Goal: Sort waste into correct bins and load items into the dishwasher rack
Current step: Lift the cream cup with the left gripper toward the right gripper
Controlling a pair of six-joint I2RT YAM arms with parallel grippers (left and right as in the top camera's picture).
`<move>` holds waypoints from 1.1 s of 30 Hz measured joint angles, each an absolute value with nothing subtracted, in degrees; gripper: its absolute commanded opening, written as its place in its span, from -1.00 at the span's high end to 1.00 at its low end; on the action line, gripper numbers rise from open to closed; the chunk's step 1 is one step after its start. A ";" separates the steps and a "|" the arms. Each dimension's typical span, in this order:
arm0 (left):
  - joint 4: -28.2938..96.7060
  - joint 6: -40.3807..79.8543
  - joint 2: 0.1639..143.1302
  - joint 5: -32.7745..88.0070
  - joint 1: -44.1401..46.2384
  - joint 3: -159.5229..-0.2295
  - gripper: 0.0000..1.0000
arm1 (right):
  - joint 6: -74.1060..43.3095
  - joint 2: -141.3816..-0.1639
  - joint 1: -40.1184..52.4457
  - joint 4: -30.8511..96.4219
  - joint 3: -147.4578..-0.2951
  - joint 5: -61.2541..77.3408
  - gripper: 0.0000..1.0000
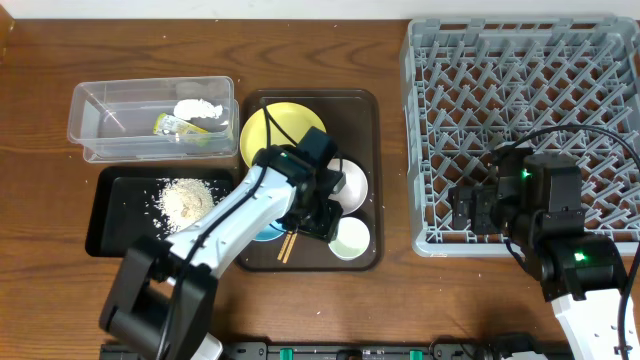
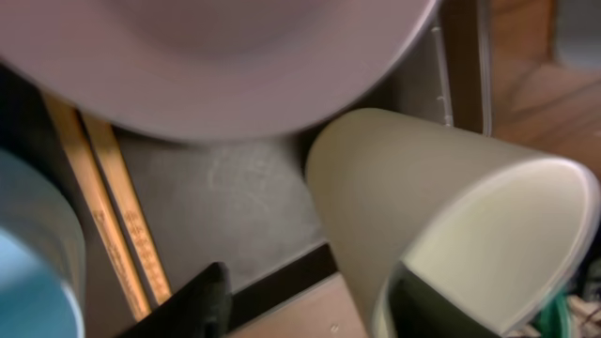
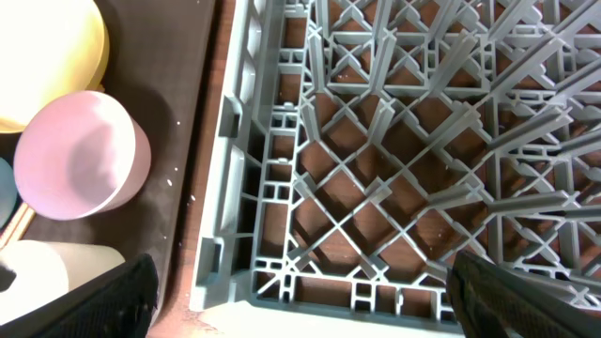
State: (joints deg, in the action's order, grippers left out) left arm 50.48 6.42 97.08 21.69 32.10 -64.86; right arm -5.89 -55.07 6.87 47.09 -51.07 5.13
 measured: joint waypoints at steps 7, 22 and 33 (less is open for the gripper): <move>50.15 7.70 99.15 20.78 32.10 -64.82 0.88 | -5.87 -55.07 6.87 47.75 -51.07 5.10 -0.98; 44.03 8.45 84.99 33.61 19.14 -65.28 0.88 | -5.61 -55.27 6.87 41.15 -51.18 5.63 -0.99; 20.47 20.23 93.60 65.78 3.95 -65.87 0.88 | -2.22 -66.81 7.33 34.39 -51.48 36.40 -0.98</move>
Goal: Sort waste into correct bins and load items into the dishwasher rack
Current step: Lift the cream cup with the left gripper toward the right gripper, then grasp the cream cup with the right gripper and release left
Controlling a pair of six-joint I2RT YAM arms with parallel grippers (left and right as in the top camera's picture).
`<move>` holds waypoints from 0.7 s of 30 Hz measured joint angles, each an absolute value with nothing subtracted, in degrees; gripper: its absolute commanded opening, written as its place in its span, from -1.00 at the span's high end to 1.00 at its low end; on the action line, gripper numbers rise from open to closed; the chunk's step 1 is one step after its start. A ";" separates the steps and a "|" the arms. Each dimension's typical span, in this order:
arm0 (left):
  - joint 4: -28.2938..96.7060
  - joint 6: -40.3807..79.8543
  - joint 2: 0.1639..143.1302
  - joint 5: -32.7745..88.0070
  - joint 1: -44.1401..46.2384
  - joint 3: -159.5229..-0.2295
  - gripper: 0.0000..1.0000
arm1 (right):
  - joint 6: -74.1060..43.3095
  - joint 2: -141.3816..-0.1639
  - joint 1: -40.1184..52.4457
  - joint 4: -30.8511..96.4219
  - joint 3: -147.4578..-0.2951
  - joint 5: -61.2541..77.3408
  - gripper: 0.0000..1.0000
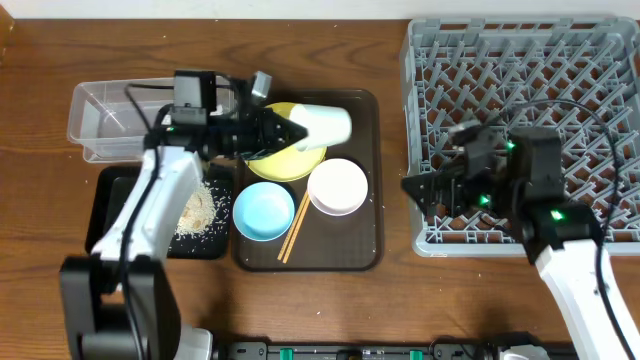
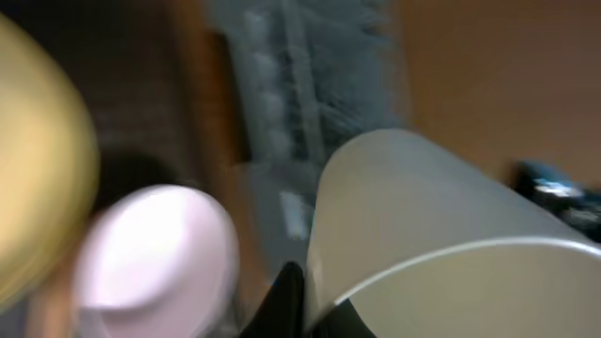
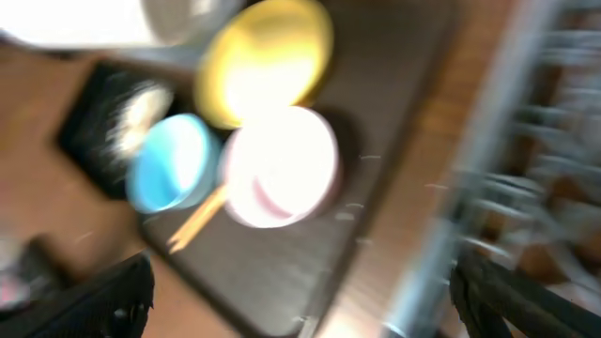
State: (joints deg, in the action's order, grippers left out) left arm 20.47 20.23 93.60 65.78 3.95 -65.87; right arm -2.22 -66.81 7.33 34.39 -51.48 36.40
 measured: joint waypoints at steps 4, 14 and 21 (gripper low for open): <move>19.46 21.76 97.12 76.51 6.02 -65.87 0.88 | 0.10 -72.29 9.91 29.26 -51.48 46.22 -0.99; 18.74 22.70 98.04 84.20 10.61 -65.87 0.88 | 2.72 -81.17 12.51 5.43 -51.64 59.37 -0.95; 18.72 22.74 98.04 85.01 10.61 -65.87 0.88 | 3.62 -82.11 12.51 -3.49 -51.70 70.98 -0.79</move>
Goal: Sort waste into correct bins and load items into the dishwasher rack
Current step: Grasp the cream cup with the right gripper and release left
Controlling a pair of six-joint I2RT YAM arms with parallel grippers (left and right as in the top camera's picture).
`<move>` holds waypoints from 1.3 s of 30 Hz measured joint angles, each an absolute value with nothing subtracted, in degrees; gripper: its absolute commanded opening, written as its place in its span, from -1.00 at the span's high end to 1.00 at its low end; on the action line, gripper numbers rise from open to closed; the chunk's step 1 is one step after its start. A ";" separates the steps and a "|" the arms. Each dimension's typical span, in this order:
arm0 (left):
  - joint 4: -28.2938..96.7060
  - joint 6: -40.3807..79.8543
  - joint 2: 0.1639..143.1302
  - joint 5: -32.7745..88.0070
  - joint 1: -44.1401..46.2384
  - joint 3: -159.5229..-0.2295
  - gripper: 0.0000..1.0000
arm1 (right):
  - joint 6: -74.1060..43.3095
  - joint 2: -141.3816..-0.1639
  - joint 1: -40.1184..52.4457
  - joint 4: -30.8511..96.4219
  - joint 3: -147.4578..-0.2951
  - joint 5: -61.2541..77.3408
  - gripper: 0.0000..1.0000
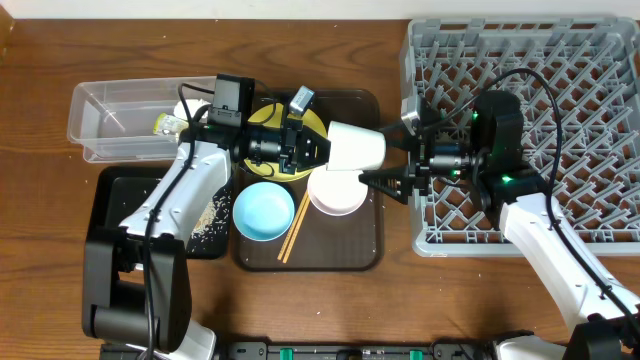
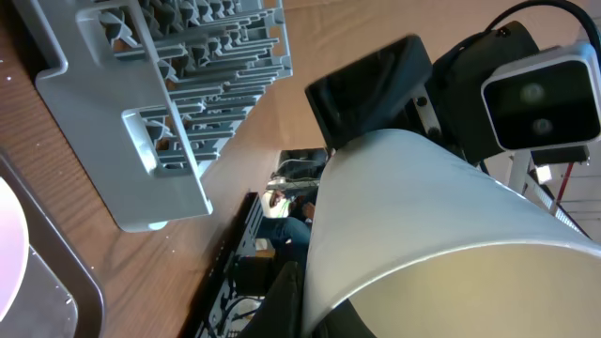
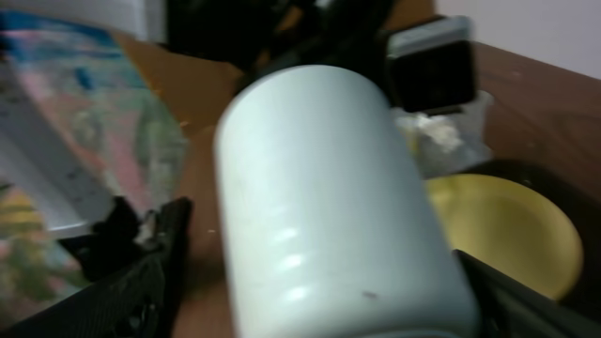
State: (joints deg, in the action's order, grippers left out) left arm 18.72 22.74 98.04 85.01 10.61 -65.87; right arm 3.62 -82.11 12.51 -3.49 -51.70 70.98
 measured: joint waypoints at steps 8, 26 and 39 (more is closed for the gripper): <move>18.81 22.72 98.04 86.89 10.61 -65.87 0.88 | 3.81 -82.13 12.45 -3.77 -51.70 72.23 -0.40; 20.84 22.28 98.04 78.11 10.61 -65.91 -0.10 | 0.40 -82.13 12.51 -3.62 -51.70 68.86 0.28; 38.63 14.66 92.97 45.76 4.78 -66.11 -0.22 | -6.15 -82.43 8.49 -0.97 -54.08 54.78 0.98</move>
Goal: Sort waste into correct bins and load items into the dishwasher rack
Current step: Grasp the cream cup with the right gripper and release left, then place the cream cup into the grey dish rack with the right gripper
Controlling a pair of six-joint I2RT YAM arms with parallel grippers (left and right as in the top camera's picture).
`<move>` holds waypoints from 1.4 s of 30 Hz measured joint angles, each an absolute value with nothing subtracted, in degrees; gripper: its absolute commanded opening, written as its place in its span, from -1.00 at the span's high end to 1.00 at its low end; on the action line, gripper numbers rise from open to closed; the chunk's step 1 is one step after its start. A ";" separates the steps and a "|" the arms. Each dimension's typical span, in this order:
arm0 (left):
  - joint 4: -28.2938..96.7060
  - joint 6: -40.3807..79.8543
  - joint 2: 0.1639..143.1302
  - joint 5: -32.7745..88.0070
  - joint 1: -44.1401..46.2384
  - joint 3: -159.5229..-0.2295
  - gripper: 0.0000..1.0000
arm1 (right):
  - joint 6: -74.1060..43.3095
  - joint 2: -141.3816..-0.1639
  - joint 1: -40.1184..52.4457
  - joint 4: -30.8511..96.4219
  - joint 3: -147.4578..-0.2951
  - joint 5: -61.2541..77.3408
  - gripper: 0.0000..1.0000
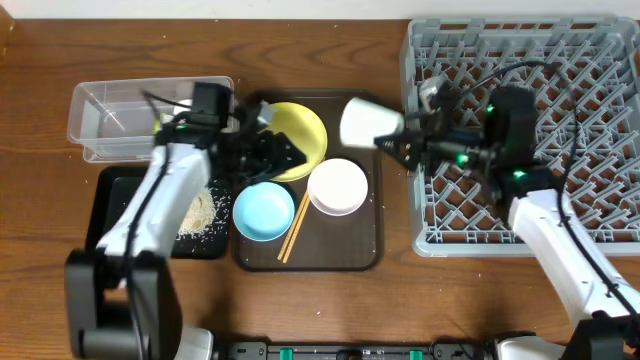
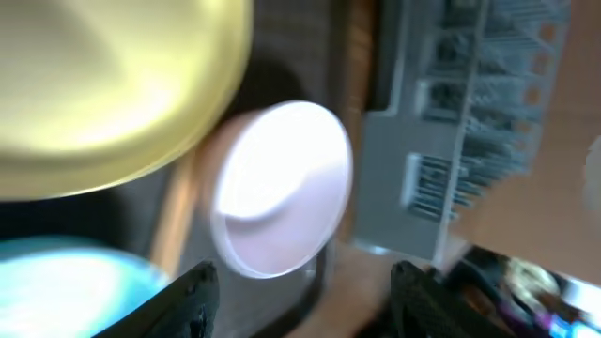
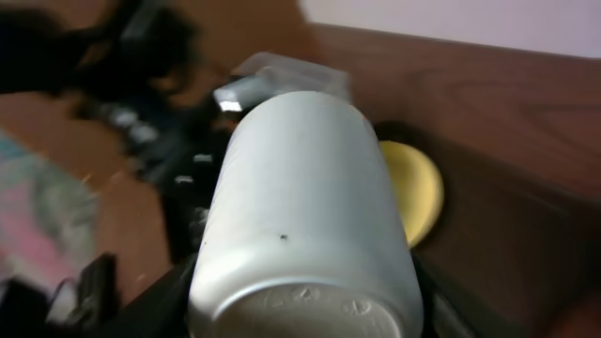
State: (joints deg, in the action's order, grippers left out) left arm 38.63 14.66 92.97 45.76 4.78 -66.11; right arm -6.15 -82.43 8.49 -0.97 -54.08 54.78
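A white cup (image 1: 368, 121) hangs on its side above the brown tray's (image 1: 372, 255) far right corner. My right gripper (image 1: 393, 137) is shut on it, and in the right wrist view the cup (image 3: 305, 216) fills the space between the fingers (image 3: 441, 291), base toward the camera. My left gripper (image 1: 288, 155) is open and holds nothing, over the near edge of the yellow plate (image 1: 302, 132). Its wrist view looks past the open gripper (image 2: 305, 291) at the pale pink bowl (image 2: 282, 188). The grey dishwasher rack (image 1: 520, 230) stands at right.
On the tray lie a blue bowl (image 1: 264, 212), the pink bowl (image 1: 338, 187) and wooden chopsticks (image 1: 291, 232). A clear bin (image 1: 120, 118) with scraps stands at far left, and a black tray (image 1: 115, 215) with rice lies in front of it.
The cup has passed from my left gripper to my right one. My left gripper has opened and drawn back left over the yellow plate. The cup now sits farther back and right.
My left gripper was at the cup in the tray's front right corner, with my right one over the rack. Then the left held the cup above the yellow plate. Then the cup sat between both grippers mid-tray. Now the right alone holds it.
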 measured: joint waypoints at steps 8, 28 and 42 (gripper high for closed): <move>44.05 11.66 81.49 34.70 1.96 -66.13 -0.24 | -5.37 -82.43 8.05 19.49 -69.52 35.66 0.98; 46.11 10.46 79.72 29.56 1.96 -66.13 -0.24 | -7.14 -82.50 -4.71 61.32 -79.88 -6.22 0.97; 46.11 10.46 79.72 29.54 1.96 -66.13 -0.24 | -7.68 -88.60 -12.14 67.16 -78.70 -4.27 0.98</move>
State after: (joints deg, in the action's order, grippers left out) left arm 46.11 10.46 79.72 29.54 1.96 -66.13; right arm -7.68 -88.60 -12.14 67.16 -78.70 -4.27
